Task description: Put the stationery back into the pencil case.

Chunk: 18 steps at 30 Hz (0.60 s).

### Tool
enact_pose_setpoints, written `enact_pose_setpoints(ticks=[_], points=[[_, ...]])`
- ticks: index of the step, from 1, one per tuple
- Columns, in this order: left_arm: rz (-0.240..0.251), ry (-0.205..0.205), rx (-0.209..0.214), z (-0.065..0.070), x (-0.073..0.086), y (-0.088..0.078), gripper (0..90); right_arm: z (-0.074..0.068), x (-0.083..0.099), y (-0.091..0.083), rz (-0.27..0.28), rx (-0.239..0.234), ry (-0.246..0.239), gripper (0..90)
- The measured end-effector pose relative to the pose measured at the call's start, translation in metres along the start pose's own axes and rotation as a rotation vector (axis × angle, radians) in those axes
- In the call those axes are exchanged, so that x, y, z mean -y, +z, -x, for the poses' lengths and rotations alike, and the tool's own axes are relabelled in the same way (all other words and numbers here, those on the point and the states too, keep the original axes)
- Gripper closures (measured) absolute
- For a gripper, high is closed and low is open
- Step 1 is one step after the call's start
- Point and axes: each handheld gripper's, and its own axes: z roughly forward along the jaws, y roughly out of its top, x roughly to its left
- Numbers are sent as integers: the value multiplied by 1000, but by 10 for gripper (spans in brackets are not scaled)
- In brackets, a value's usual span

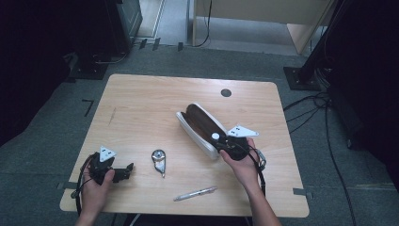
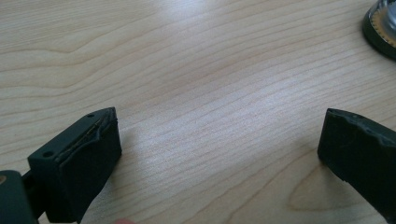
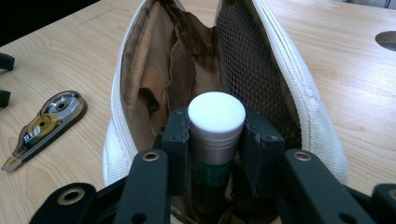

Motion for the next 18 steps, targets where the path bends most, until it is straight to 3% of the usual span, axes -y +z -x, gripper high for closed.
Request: enact_pose_setpoints(ticks=[11, 18], points=[[0, 0, 0, 0, 0, 0, 0, 1, 1, -5, 10, 2, -4, 620], [0, 1, 1, 0, 0, 0, 0, 1, 0, -8, 24, 7, -8, 670]])
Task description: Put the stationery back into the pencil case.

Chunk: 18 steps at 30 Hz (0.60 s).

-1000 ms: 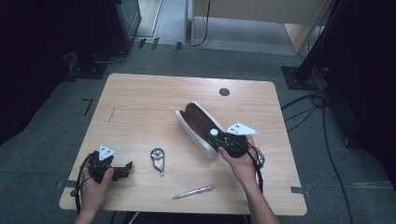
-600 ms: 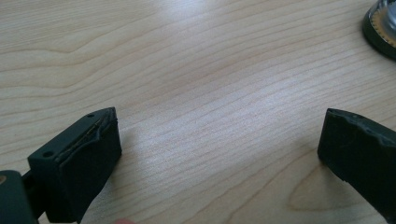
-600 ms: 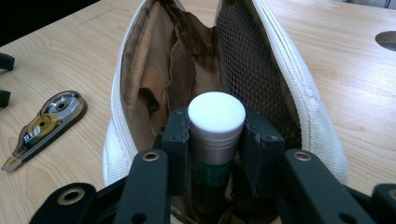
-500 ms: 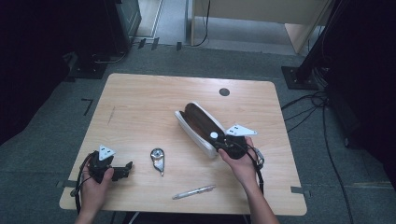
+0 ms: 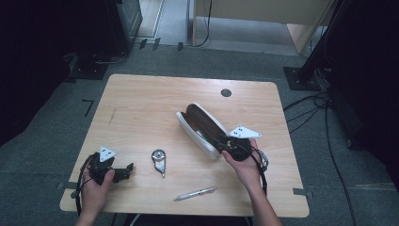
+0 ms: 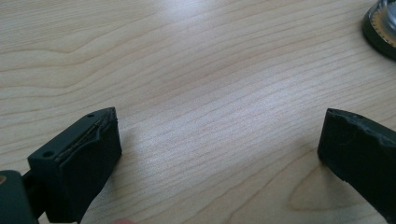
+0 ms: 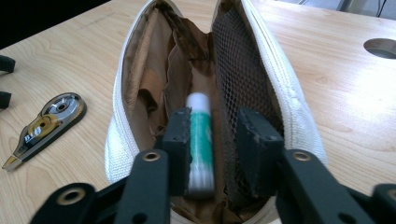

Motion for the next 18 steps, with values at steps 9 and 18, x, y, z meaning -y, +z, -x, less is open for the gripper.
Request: enact_pose_setpoints(ticks=[9, 18], points=[[0, 1, 1, 0, 0, 0, 0, -4, -3, -9, 33, 3, -8, 706], [0, 1, 1, 0, 0, 0, 0, -13, -8, -28, 75, -7, -29, 710]])
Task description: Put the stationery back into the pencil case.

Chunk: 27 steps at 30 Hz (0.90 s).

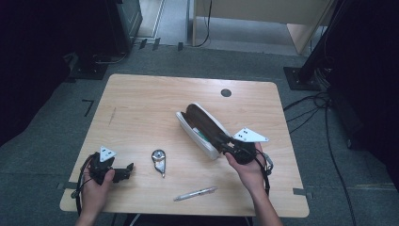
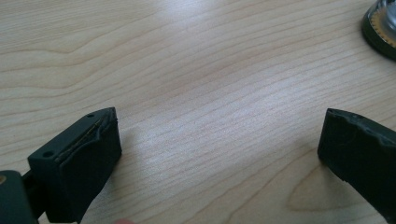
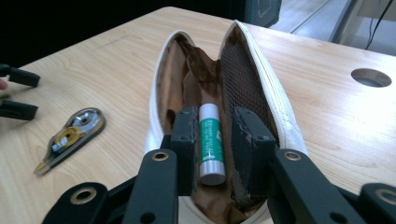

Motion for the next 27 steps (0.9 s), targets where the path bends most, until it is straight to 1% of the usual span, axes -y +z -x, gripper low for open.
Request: enact_pose_setpoints(ticks=[4, 7, 9, 10, 13, 17, 20, 24, 27], points=[[1, -1, 0, 0, 0, 0, 0, -3, 1, -10, 11, -17, -12, 711], [0, 0, 0, 0, 0, 0, 0, -4, 5, -16, 13, -29, -12, 712], [0, 0, 0, 0, 0, 0, 0, -3, 8, -20, 14, -28, -18, 713], [-1, 0, -1, 0, 0, 0, 0, -4, 10, -21, 10, -31, -12, 713], [-1, 0, 0, 0, 0, 0, 0, -2, 17, -25, 8, -31, -15, 714], [0, 0, 0, 0, 0, 0, 0, -3, 26, -27, 3, -49, -13, 715], [0, 0, 0, 0, 0, 0, 0, -4, 33, -26, -14, -68, -26, 716], [0, -1, 2, 0, 0, 0, 0, -6, 43, -26, -24, -99, -31, 717], [0, 0, 2, 0, 0, 0, 0, -9, 50, -25, -39, -127, -44, 716]])
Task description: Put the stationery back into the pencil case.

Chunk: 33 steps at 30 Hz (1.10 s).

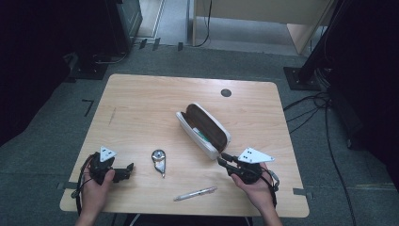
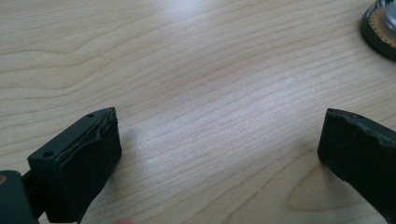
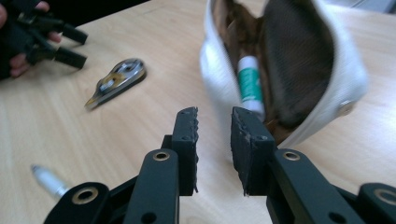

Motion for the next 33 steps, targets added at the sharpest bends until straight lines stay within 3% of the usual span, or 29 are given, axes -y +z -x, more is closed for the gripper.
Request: enact_pose_setpoints(ticks=[5, 15, 18, 27, 33], points=[[1, 1, 2, 0, 0, 0, 0, -6, 12, 8, -32, -68, -1, 715], [1, 4, 4, 0, 0, 0, 0, -22, 24, 28, -88, -212, -49, 689], [1, 4, 4, 0, 0, 0, 0, -26, 27, 32, -130, -261, -81, 676], [0, 4, 4, 0, 0, 0, 0, -32, 33, 39, -175, -322, -106, 620], [0, 4, 4, 0, 0, 0, 0, -37, 37, 43, -210, -352, -150, 593]])
